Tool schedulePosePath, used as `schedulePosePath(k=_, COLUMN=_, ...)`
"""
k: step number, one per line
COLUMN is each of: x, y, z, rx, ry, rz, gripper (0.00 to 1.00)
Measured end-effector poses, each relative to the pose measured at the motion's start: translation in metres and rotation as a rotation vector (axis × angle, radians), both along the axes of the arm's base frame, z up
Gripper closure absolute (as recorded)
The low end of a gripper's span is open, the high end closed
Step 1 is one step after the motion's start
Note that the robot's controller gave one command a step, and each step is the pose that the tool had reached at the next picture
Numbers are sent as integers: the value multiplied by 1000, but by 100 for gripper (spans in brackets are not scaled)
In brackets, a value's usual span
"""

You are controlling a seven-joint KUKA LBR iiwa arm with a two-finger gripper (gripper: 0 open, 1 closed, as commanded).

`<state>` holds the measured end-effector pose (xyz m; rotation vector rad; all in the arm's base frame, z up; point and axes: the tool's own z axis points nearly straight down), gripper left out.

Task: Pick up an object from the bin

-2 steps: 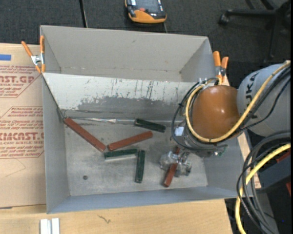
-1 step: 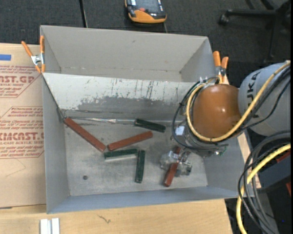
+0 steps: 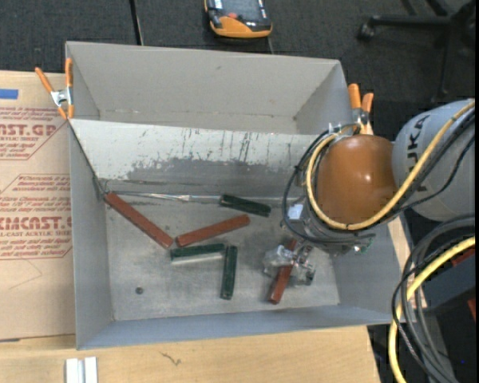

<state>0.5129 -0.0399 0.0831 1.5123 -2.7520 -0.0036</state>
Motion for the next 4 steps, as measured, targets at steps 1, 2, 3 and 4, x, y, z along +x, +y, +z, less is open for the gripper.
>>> schedulePosePath(k=1, x=0, y=0, z=7, rx=0, ry=-2, rz=0, gripper=100)
schedulePosePath(k=2, x=0, y=0, z=15, rx=0, ry=2, rz=0, gripper=100)
schedulePosePath(k=3, x=-1, y=1, z=31, rx=1, ry=1, rz=-1, gripper=100)
schedulePosePath(k=4, x=1, y=1, z=40, rx=0, ry=-5, rz=-1, gripper=100)
